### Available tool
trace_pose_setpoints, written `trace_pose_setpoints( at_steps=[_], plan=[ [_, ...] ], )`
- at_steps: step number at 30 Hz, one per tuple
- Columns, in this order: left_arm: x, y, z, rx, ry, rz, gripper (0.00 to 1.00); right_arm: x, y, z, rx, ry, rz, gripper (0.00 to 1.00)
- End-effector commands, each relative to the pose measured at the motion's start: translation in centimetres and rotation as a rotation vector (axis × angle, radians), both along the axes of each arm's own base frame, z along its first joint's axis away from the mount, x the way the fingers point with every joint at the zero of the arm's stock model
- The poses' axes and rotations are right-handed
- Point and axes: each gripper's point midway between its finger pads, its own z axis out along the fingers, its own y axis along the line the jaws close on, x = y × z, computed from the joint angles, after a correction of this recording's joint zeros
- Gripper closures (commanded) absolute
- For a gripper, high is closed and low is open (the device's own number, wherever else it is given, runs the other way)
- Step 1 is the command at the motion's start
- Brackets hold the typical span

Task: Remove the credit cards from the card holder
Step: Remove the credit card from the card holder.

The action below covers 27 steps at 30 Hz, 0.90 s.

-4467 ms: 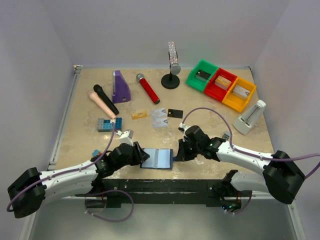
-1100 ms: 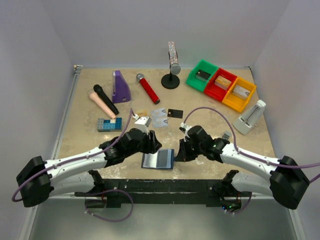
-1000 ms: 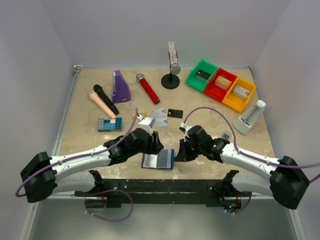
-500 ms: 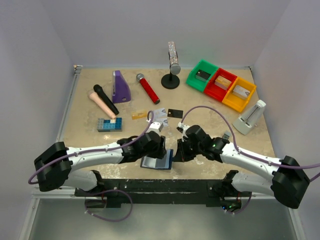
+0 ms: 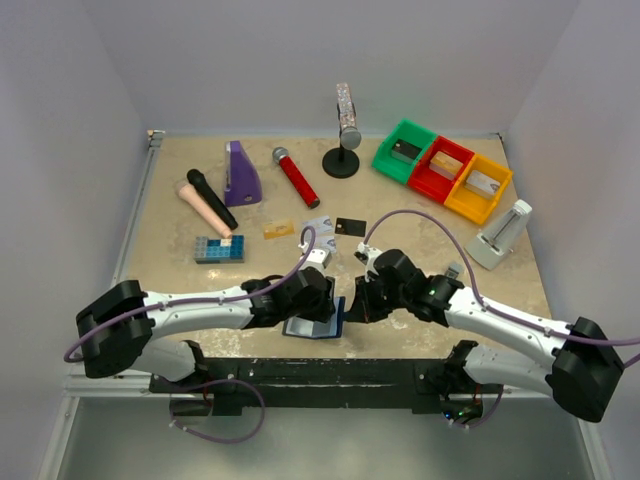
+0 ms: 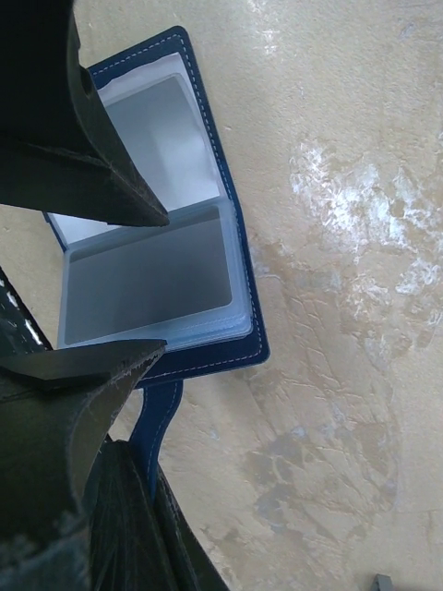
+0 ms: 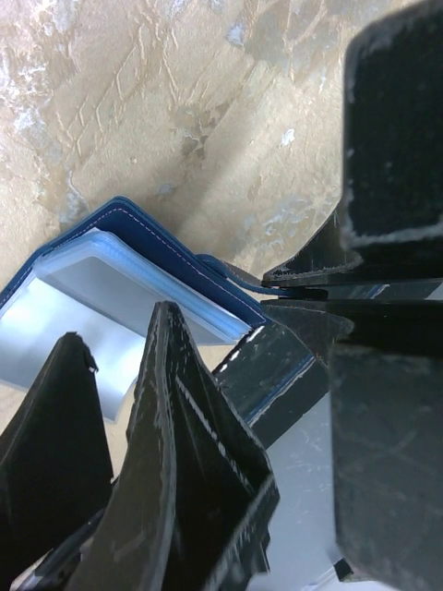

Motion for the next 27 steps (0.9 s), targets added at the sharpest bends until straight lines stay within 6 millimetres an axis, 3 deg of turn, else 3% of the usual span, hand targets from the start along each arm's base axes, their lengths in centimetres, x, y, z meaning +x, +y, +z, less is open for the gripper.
trace_pose_setpoints(
  at_steps=[1,13,20,27],
  plan=[
    [0.3,-1.6,1.2,-0.05,-0.014,-0.004,0.44,0.3,1.2,2.6,0.074,-0.036,0.016,1.0],
    [0.2,-1.3,0.4,-0.029,0.0,0.006,0.45,0.1,1.0,1.7,0.07,-0.025,0.01,1.0],
    [0.2,-1.7,1.4,-0.069,-0.013,0.001,0.45,0.0,0.9,1.5,0.067,-0.019,0.01,1.0],
    [-0.1,-1.9,0.9,-0.052,-0.006,-0.005,0.45,0.0,0.9,1.4,0.064,-0.022,0.012,1.0]
  ],
)
